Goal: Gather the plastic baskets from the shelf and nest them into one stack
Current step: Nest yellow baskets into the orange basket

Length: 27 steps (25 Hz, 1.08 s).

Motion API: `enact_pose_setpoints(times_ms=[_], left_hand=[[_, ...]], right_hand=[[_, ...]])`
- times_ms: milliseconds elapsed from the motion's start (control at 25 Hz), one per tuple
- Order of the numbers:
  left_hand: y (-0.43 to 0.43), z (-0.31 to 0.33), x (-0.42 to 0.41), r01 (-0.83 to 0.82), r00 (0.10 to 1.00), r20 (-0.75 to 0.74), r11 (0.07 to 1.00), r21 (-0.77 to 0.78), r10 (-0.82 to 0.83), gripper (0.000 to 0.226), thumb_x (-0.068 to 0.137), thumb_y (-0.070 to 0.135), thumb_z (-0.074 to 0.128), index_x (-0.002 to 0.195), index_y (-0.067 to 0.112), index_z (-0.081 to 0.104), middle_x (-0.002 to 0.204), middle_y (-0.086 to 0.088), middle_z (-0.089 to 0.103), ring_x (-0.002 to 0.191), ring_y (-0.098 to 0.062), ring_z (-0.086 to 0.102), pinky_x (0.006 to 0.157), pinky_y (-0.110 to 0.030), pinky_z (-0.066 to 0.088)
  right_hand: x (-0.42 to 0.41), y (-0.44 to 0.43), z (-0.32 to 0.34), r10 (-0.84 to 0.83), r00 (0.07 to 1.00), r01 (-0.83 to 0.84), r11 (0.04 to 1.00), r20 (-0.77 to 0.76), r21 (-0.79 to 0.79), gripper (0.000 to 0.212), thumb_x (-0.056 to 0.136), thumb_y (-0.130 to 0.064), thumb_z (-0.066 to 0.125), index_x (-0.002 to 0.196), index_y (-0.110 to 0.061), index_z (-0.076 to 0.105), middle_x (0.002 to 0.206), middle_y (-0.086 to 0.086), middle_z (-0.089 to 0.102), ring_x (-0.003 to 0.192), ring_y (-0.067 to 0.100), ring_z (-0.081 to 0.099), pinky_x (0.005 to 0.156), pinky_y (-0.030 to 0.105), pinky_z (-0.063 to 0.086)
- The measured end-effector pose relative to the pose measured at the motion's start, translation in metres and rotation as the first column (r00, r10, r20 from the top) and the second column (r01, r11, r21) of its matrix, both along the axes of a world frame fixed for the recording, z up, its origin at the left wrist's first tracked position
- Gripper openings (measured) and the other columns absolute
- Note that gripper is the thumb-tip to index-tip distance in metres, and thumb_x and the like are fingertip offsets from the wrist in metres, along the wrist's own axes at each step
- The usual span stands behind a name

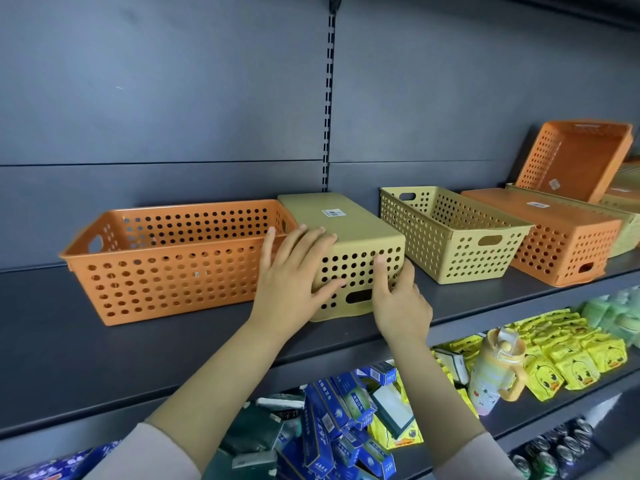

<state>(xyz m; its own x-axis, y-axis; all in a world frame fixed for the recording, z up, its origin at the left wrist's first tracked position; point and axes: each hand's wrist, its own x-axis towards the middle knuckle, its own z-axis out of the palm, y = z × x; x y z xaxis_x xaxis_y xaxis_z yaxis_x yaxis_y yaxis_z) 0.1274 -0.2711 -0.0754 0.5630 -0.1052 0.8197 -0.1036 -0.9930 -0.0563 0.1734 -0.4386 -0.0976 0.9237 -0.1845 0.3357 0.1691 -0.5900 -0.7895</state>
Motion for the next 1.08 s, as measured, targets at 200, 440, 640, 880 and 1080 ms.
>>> enact_pose_setpoints(times_ms=[200, 440, 640, 880, 1080], left_hand=[[-0.002, -0.001, -0.001, 0.049, 0.997, 0.055, 0.997, -0.067, -0.045, 0.062, 0.079, 0.056, 0.068, 0.126, 0.017, 0.057, 0.134, 0.003, 0.061, 0.131, -0.024, 0.051, 0.121, -0.045, 0.005], [0.000, -0.002, 0.000, 0.122, 0.992, 0.048, 0.983, -0.140, -0.116, 0.061, 0.084, 0.055, 0.063, 0.127, 0.014, 0.051, 0.135, -0.002, 0.060, 0.133, -0.025, 0.050, 0.122, -0.044, 0.002], [-0.001, -0.001, 0.001, 0.121, 0.991, 0.085, 0.976, -0.180, -0.107, 0.063, 0.085, 0.054, 0.064, 0.129, 0.012, 0.047, 0.135, -0.006, 0.060, 0.130, -0.025, 0.054, 0.123, -0.046, 0.004], [-0.006, 0.001, -0.004, 0.105, 0.994, 0.062, 0.976, -0.190, -0.095, 0.102, 0.074, 0.080, 0.051, 0.143, 0.007, 0.034, 0.145, -0.015, 0.048, 0.137, -0.028, 0.041, 0.123, -0.049, 0.004], [-0.015, -0.001, -0.005, 0.065, 0.998, 0.025, 0.996, -0.065, -0.064, 0.120, 0.059, 0.086, 0.059, 0.151, 0.018, 0.020, 0.156, -0.024, 0.021, 0.146, -0.037, 0.023, 0.117, -0.063, 0.012]], right_hand=[[0.000, -0.006, 0.006, 0.107, 0.991, -0.101, 0.992, -0.077, 0.073, 0.083, 0.078, -0.079, 0.008, 0.145, -0.036, 0.032, 0.134, 0.000, 0.060, 0.127, 0.031, 0.050, 0.108, 0.047, 0.029], [-0.002, -0.018, 0.011, 0.343, 0.936, -0.300, 0.897, -0.082, 0.326, 0.062, 0.078, -0.081, 0.034, 0.136, -0.059, 0.034, 0.139, -0.012, 0.053, 0.136, 0.020, 0.040, 0.114, 0.051, 0.026], [-0.014, -0.028, 0.025, 0.379, 0.918, -0.364, 0.692, 0.116, 0.623, 0.049, 0.083, -0.049, 0.067, 0.129, -0.045, 0.054, 0.131, 0.005, 0.056, 0.122, 0.015, 0.057, 0.094, 0.030, 0.051], [-0.020, -0.030, 0.053, 0.422, 0.886, -0.275, 0.142, 0.194, 0.951, 0.061, 0.090, -0.005, 0.064, 0.145, -0.001, 0.036, 0.126, 0.018, 0.065, 0.104, 0.020, 0.069, 0.090, 0.034, 0.057], [-0.032, -0.026, 0.079, 0.518, 0.808, -0.363, 0.058, 0.282, 0.930, 0.035, 0.091, 0.002, 0.058, 0.125, -0.006, 0.052, 0.097, 0.011, 0.077, 0.084, 0.015, 0.074, 0.072, 0.027, 0.060]])
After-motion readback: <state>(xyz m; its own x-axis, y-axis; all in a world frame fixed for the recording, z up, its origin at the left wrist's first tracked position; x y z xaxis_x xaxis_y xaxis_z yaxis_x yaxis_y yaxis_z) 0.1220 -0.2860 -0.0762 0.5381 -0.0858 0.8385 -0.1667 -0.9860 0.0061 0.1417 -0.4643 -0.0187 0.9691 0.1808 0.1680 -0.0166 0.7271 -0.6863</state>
